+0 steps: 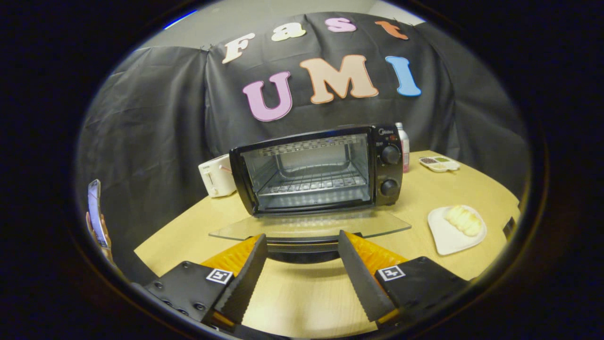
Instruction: Open the toaster oven, put the food inside, and close the toaster oven door.
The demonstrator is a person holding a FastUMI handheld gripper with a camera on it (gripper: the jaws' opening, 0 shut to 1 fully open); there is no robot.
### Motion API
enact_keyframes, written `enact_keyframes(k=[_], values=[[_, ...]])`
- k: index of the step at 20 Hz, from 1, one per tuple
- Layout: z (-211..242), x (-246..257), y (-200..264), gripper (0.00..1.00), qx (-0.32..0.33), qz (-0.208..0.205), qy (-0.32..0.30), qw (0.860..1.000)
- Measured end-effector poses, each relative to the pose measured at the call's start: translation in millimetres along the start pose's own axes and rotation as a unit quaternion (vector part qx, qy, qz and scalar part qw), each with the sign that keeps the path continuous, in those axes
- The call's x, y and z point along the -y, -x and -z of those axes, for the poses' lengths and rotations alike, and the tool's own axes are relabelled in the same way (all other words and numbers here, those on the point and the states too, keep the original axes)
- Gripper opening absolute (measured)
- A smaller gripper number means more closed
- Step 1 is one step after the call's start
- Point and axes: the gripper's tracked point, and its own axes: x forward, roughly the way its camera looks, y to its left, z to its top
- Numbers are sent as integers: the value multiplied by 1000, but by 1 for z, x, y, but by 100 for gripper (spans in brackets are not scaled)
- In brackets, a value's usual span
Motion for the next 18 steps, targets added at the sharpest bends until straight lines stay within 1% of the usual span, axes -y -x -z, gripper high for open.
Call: enact_keyframes(k=[5,6,8,18], values=[[22,4,-1,94,-26,3,-1,1000],[29,5,-1,94,-39,4,-2,999],[42,4,-2,94,-50,-1,-5,999],[61,12,-9,92,-81,6,-6,997]])
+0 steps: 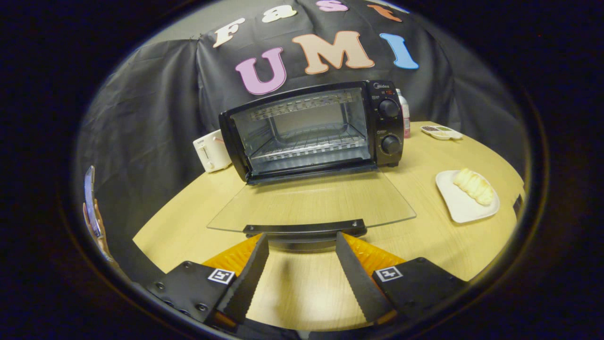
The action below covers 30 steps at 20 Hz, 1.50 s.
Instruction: Open the toaster oven, put the food inside, and close the toaster oven door.
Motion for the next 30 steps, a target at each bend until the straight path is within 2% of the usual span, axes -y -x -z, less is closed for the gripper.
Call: enact_keyframes(k=[8,16,21,26,30], values=[[3,1,-2,90,-11,2,14,1000],[-23,4,12,89,22,-18,-2,1000],[-42,13,37,90,45,-29,-16,998],[-65,65,62,89,73,3,-29,997],[-73,139,74,89,83,68,-38,994]])
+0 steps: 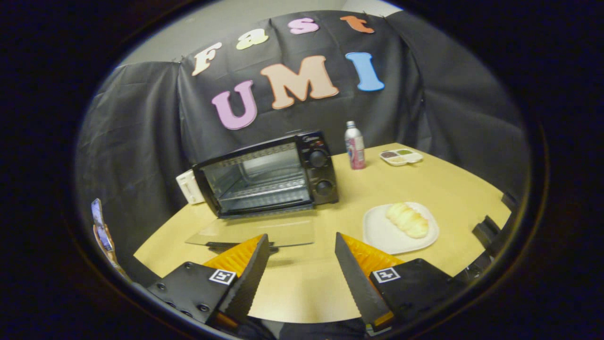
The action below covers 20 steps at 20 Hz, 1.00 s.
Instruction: Open the toaster oven, put the food inside, and close the toaster oven door.
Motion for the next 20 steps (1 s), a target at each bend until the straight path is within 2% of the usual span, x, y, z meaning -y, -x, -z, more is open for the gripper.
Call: enact_keyframes(k=[3,6,10,13,20], values=[[-4,61,1,89,0,55,-2,998],[-5,110,-11,89,-11,93,5,996],[-3,137,-41,90,-38,93,18,995],[9,139,-64,90,-67,80,44,994],[14,153,-95,90,-92,92,155,979]])
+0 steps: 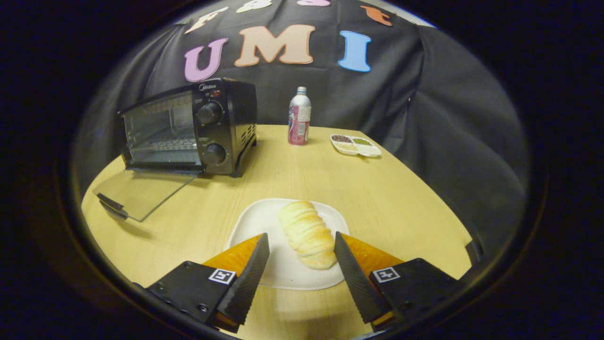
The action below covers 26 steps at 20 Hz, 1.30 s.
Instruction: Open the toaster oven, put the food inside, and close the toaster oven door.
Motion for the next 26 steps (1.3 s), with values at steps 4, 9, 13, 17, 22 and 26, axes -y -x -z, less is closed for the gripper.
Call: enact_keyframes(k=[4,9,13,17,22,26], values=[[0,2,-8,90,6,-10,18,1000],[6,14,-14,77,-13,6,-7,1000],[5,15,-15,42,-7,13,2,1000],[4,13,-11,29,-1,20,-2,1000],[3,9,-2,28,12,14,-20,1000],[1,-1,14,28,22,4,-33,999]])
